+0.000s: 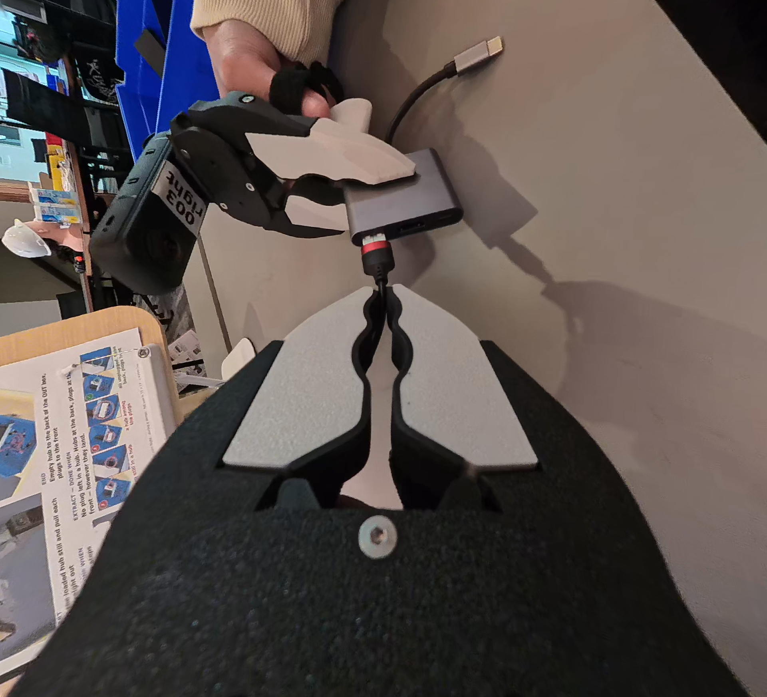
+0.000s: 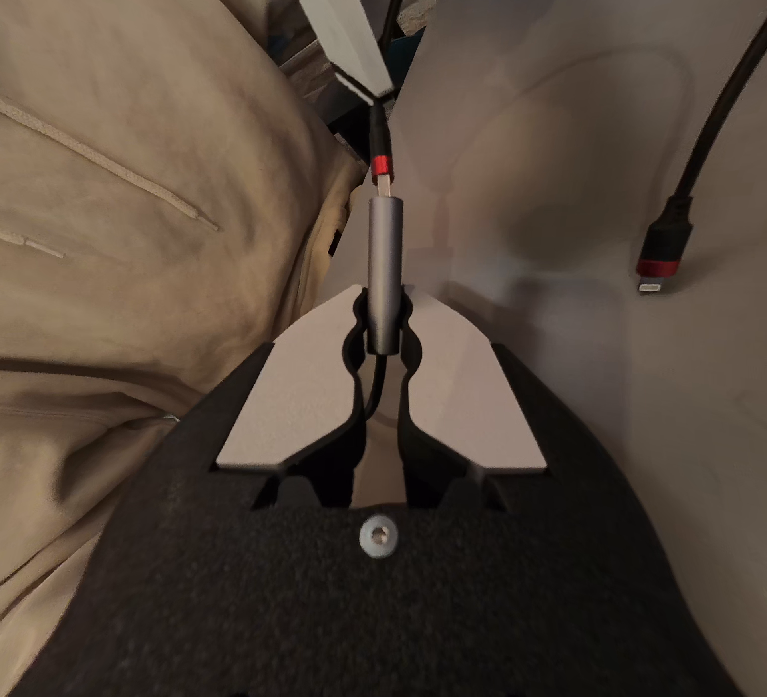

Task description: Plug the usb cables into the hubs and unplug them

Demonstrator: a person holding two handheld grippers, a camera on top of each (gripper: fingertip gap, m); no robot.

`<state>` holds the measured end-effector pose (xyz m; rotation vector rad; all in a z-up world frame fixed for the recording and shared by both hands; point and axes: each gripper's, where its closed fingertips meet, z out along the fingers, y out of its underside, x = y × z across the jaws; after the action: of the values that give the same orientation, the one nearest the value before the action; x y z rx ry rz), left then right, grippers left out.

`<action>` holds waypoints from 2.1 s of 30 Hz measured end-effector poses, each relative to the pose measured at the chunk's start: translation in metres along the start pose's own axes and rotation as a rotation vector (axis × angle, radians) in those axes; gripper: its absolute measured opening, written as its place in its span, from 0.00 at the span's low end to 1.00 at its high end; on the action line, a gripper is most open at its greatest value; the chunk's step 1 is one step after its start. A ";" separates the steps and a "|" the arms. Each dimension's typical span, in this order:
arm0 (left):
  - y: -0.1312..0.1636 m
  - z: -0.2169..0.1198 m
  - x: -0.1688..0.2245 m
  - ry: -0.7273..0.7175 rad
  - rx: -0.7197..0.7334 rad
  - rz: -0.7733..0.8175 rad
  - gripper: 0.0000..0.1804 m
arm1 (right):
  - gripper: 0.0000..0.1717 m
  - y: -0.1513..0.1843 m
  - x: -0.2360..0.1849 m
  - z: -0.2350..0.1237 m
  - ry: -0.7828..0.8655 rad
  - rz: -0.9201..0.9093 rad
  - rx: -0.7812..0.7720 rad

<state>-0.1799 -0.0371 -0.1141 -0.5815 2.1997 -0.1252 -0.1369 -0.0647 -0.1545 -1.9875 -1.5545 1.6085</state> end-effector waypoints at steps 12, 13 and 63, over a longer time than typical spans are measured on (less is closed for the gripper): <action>0.007 0.004 -0.002 -0.014 -0.007 -0.032 0.01 | 0.07 -0.002 0.001 -0.001 0.004 0.006 0.019; 0.008 0.004 -0.002 -0.013 -0.012 -0.032 0.01 | 0.07 -0.004 0.001 -0.002 0.003 0.010 0.029; 0.014 0.023 -0.004 -0.028 -0.031 -0.106 0.02 | 0.07 -0.005 0.018 -0.004 0.143 -0.022 0.009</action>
<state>-0.1651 -0.0198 -0.1301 -0.7137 2.1473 -0.1385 -0.1391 -0.0471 -0.1608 -2.0246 -1.5080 1.4285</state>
